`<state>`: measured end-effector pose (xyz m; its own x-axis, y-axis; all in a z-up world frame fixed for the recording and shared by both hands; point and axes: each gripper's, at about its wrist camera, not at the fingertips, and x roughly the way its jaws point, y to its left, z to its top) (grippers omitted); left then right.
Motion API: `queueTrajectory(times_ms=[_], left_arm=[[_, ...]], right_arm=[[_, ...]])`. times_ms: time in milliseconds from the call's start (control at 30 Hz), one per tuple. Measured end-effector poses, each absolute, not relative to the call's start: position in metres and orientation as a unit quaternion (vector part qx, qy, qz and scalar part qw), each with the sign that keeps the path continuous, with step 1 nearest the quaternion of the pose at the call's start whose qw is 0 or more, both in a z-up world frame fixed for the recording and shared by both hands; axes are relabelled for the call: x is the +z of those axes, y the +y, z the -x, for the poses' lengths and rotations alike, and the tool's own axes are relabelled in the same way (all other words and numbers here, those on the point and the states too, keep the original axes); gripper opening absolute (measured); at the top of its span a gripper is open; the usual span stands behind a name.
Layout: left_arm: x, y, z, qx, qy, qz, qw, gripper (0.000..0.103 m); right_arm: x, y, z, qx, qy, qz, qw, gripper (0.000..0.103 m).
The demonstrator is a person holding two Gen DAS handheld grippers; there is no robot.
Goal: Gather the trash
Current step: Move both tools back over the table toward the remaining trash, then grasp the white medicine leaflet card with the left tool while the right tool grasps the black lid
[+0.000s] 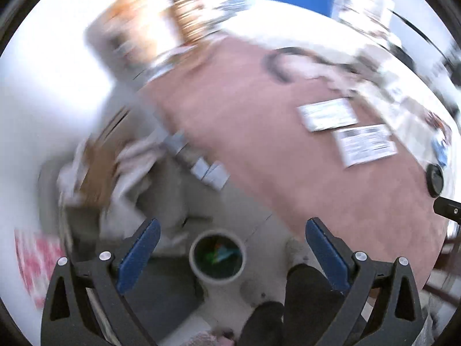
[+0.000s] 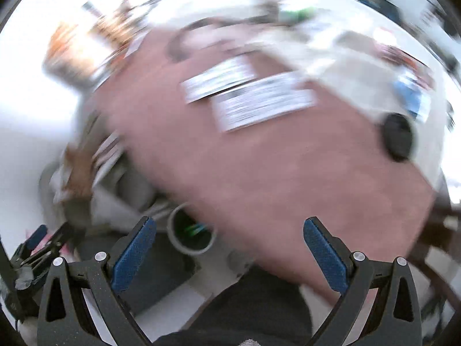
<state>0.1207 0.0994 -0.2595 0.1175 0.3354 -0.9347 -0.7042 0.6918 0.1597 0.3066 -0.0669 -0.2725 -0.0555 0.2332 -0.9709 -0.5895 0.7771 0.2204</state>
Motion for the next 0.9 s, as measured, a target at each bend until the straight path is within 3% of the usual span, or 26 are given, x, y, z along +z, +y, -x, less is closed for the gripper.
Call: queueTrajectory(times_ms=[300, 500, 667, 767, 833, 900], left_arm=[[-0.332, 0.067, -0.34, 0.125, 0.667, -0.024, 0.734, 0.103], [-0.399, 0.047, -0.387, 0.02, 0.73, -0.119, 0.673, 0.103], [-0.421, 0.048, -0.405, -0.004, 0.746, -0.14, 0.651, 0.102], [-0.424, 0.049, -0.41, -0.025, 0.748, -0.128, 0.651, 0.093], [-0.422, 0.048, -0.413, -0.041, 0.75, -0.117, 0.65, 0.078], [-0.421, 0.046, -0.415, -0.043, 0.753, -0.096, 0.65, 0.078]], right_arm=[[-0.337, -0.157, -0.456, 0.169, 0.708, 0.12, 0.675, 0.103], [-0.37, -0.178, -0.492, 0.129, 0.733, 0.102, 0.66, 0.103], [-0.386, -0.181, -0.501, 0.126, 0.745, 0.098, 0.648, 0.103], [-0.391, -0.185, -0.504, 0.125, 0.747, 0.098, 0.645, 0.103], [-0.392, -0.184, -0.506, 0.124, 0.748, 0.094, 0.645, 0.103], [-0.393, -0.186, -0.509, 0.122, 0.748, 0.092, 0.646, 0.103]])
